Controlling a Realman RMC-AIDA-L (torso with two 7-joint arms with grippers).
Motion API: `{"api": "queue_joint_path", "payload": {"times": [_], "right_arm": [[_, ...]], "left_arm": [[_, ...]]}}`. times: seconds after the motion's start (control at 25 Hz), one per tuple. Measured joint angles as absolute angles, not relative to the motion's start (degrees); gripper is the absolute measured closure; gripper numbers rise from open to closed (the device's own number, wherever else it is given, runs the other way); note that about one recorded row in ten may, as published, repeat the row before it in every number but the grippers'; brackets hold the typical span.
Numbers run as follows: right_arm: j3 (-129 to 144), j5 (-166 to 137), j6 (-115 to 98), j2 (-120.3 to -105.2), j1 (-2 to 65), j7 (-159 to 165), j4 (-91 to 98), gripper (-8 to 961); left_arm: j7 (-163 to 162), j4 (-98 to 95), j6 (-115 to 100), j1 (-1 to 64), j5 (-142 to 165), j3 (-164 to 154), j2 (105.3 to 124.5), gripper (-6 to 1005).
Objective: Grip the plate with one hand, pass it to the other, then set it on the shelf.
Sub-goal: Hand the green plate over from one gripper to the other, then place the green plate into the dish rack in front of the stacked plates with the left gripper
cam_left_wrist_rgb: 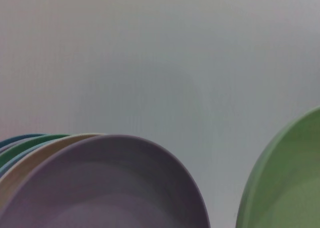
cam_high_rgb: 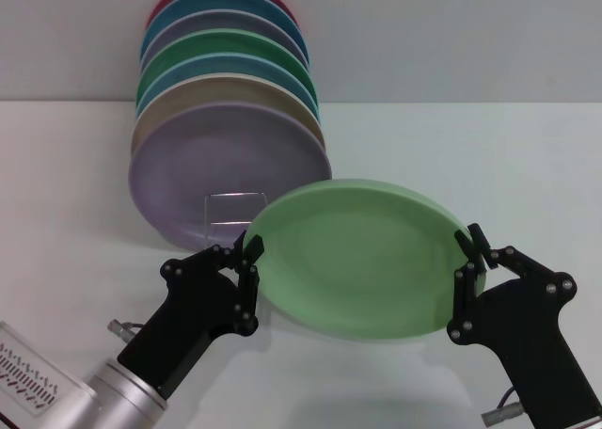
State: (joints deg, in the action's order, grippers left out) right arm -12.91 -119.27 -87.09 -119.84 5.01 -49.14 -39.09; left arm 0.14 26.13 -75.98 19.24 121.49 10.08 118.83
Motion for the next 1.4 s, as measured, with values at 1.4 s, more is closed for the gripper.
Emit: {"api": "queue_joint_path", "payload": {"times": [1.4], "right_arm": [[-4.59,-117.37,-93.97,-119.28,6.81,-41.27,-31.26,615]], "left_arm": [[-3.96,23.50,-92.13,14.86,121.31,19.12,118.04,963]]}}
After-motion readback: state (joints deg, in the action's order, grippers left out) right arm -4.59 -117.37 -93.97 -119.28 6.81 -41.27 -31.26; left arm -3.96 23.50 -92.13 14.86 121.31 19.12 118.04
